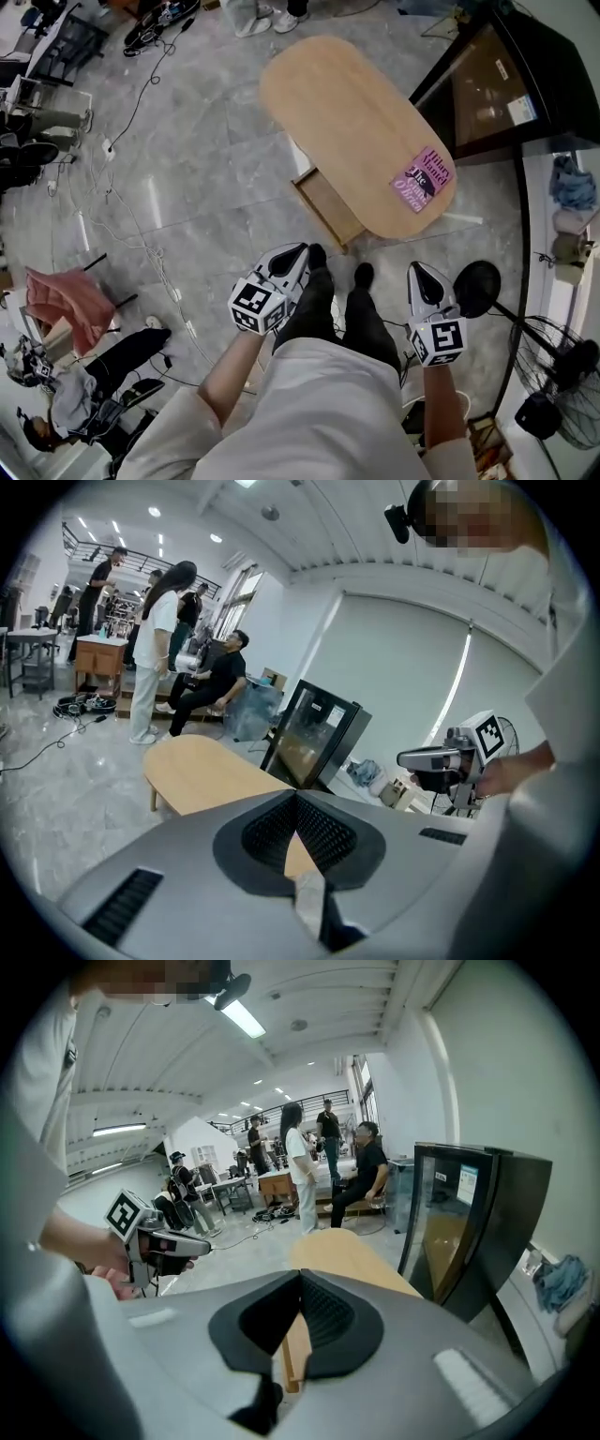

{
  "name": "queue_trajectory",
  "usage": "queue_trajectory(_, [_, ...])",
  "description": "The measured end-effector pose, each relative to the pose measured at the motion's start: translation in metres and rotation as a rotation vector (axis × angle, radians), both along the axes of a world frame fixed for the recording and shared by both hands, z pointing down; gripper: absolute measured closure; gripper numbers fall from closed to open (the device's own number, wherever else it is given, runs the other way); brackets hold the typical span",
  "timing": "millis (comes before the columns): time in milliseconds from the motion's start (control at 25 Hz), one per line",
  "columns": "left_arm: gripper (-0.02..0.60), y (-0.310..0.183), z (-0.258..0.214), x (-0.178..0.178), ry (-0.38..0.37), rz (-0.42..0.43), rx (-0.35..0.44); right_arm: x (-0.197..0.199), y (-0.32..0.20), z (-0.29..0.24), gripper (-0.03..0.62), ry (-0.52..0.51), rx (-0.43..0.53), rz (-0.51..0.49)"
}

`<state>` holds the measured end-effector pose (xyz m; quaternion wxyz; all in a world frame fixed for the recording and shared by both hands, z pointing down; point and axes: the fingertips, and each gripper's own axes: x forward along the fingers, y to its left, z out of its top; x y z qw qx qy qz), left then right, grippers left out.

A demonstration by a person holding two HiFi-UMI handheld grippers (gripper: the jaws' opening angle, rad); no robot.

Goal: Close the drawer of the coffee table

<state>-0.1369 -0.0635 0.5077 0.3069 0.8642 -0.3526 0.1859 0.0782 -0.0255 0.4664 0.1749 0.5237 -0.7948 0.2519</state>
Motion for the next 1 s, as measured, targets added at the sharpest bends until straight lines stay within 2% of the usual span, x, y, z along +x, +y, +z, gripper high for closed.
queue_trajectory(520, [0.575,-0.012,0.132,0.005,-0.011,0.052,-0.173,-0.015,-0.005,0.102,0.583,-0.037,-0.128,0.12])
queue_trajectory(800, [0.575,-0.01,0.203,0.008,-0.038,0.056,-0.235,-0.022,0.007,0.179,0.583,-0.053,-0.204,0.141])
queue_trajectory(1000, [0.575,-0.006,0.259,0.01,-0.063,0.058,-0.276,-0.035,0.015,0.241,0.583,-0.105,-0.261,0.129])
